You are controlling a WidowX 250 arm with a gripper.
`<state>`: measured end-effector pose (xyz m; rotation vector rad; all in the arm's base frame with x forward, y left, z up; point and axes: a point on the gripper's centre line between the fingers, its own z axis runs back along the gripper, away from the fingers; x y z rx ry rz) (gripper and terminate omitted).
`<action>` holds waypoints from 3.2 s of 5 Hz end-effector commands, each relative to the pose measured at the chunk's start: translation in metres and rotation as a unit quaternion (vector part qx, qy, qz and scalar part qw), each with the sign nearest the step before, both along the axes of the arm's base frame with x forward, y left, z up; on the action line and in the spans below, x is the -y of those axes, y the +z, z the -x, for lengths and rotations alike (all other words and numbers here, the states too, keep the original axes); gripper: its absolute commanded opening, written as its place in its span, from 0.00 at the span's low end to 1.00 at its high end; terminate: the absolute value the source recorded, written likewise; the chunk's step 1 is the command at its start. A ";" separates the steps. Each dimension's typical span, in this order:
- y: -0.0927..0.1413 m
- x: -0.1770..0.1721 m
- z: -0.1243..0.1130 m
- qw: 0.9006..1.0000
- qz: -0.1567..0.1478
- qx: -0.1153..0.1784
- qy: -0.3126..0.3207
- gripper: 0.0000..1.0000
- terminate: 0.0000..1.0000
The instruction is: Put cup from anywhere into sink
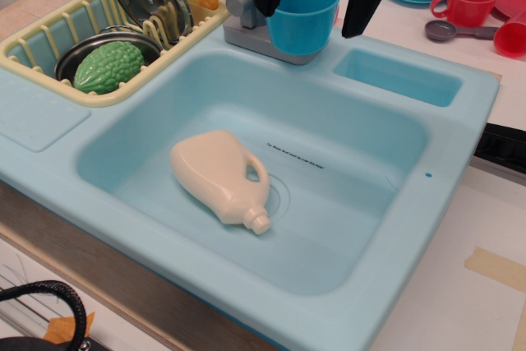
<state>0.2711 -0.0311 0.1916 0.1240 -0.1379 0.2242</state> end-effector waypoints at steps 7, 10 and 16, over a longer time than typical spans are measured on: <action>-0.012 -0.015 -0.055 0.985 -0.034 0.094 -0.144 1.00 0.00; -0.037 -0.018 -0.055 0.989 -0.010 0.074 -0.131 1.00 0.00; -0.028 0.021 0.000 0.997 -0.018 0.067 -0.043 0.00 0.00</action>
